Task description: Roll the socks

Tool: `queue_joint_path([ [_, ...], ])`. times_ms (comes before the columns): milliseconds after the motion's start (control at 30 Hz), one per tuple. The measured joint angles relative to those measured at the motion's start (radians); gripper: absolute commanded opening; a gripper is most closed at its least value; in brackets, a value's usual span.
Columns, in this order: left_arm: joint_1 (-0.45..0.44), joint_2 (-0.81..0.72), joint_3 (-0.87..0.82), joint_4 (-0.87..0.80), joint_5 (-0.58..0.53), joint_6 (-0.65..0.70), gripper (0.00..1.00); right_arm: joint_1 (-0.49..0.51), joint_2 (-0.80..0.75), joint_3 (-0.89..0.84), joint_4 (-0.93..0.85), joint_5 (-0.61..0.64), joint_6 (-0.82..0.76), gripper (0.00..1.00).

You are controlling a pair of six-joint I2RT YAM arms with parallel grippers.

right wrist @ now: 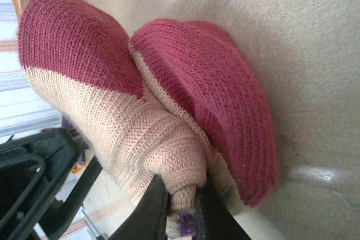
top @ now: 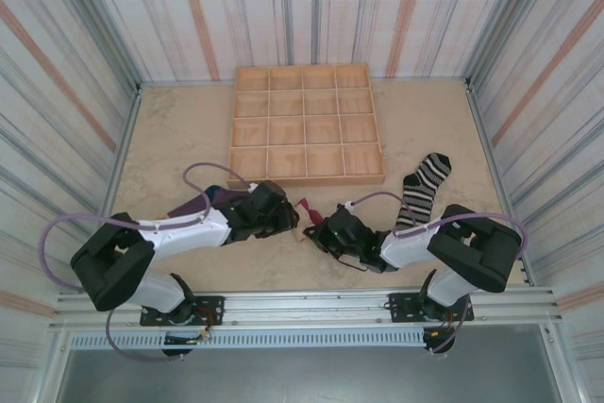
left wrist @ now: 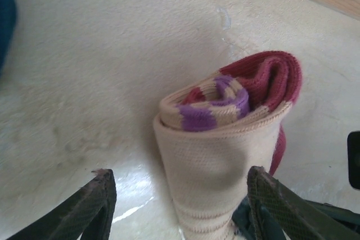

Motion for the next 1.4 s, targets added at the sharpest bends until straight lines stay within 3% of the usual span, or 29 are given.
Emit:
queue_joint_path([
  [133, -0.001, 0.057, 0.015, 0.034, 0.008, 0.01, 0.51, -0.006, 0.008, -0.011, 0.028, -0.009, 0.0, 0.0],
  [367, -0.002, 0.115, 0.035, 0.078, 0.031, 0.013, 0.49, -0.014, 0.02, -0.026, 0.068, -0.016, 0.0, 0.0],
  [533, -0.016, 0.142, 0.04, 0.116, 0.026, -0.013, 0.31, -0.025, 0.026, -0.03, 0.085, -0.027, -0.001, 0.01],
  [667, -0.019, 0.147, 0.041, 0.136, 0.012, -0.029, 0.14, -0.034, 0.025, -0.034, 0.091, -0.031, -0.011, 0.12],
  [767, -0.022, 0.146, 0.041, 0.139, 0.005, -0.026, 0.08, -0.035, 0.001, -0.027, 0.058, -0.024, -0.045, 0.23],
  [967, -0.022, 0.137, 0.066, 0.076, 0.002, 0.0, 0.06, -0.032, -0.153, 0.019, -0.231, 0.02, -0.234, 0.52],
  [1167, -0.003, 0.102, 0.11, -0.111, -0.001, 0.019, 0.05, -0.015, -0.304, 0.084, -0.512, 0.087, -0.507, 0.6],
  [1400, 0.002, 0.085, 0.146, -0.255, -0.001, 0.016, 0.05, 0.101, -0.292, 0.185, -0.557, 0.162, -0.769, 0.61],
])
